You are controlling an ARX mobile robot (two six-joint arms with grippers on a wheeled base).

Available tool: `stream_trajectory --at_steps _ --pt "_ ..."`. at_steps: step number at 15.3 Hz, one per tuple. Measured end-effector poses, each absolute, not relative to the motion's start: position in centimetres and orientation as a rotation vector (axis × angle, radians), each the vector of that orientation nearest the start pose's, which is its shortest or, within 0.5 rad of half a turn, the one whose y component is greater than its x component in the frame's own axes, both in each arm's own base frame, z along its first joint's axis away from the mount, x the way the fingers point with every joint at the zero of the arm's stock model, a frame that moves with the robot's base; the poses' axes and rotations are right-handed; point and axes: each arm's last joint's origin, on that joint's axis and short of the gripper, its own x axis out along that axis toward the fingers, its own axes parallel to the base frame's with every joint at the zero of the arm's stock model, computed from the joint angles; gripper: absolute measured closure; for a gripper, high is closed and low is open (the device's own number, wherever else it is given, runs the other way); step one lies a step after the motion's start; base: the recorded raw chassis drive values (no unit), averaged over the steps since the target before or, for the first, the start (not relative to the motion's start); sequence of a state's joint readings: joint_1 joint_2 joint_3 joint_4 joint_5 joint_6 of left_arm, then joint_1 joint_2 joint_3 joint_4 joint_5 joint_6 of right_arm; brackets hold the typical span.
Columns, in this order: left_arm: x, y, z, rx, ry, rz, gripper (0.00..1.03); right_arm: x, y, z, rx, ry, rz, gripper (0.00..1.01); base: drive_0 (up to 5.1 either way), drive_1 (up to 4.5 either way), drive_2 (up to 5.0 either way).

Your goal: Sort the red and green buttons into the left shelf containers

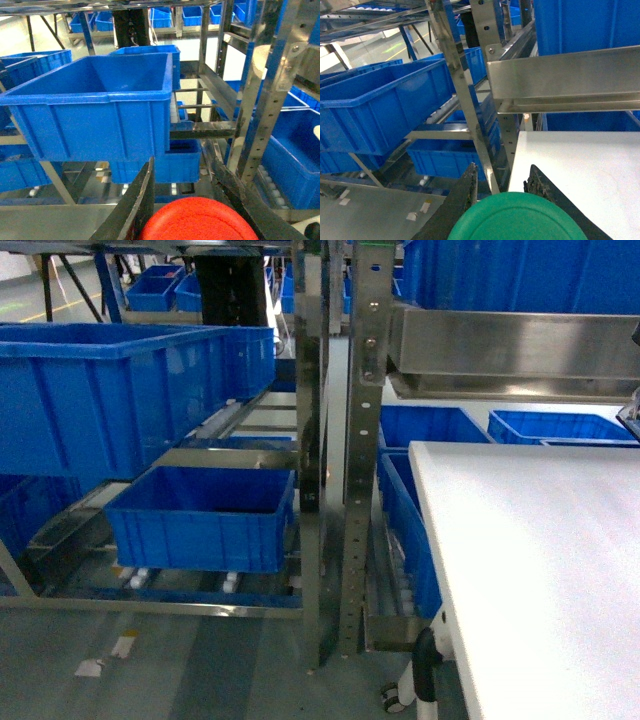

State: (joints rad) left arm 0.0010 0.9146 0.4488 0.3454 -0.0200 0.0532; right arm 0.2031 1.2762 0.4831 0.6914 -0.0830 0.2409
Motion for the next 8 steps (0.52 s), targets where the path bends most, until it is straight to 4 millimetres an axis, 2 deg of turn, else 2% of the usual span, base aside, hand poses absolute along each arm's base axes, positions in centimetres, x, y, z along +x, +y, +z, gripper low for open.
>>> stream_trajectory --at_steps 8 --pt "20.08 0.05 24.47 0.055 0.12 0.016 0.72 24.85 5.35 21.42 0.235 0.132 0.272 0.74 -4.9 2.47 2.5"
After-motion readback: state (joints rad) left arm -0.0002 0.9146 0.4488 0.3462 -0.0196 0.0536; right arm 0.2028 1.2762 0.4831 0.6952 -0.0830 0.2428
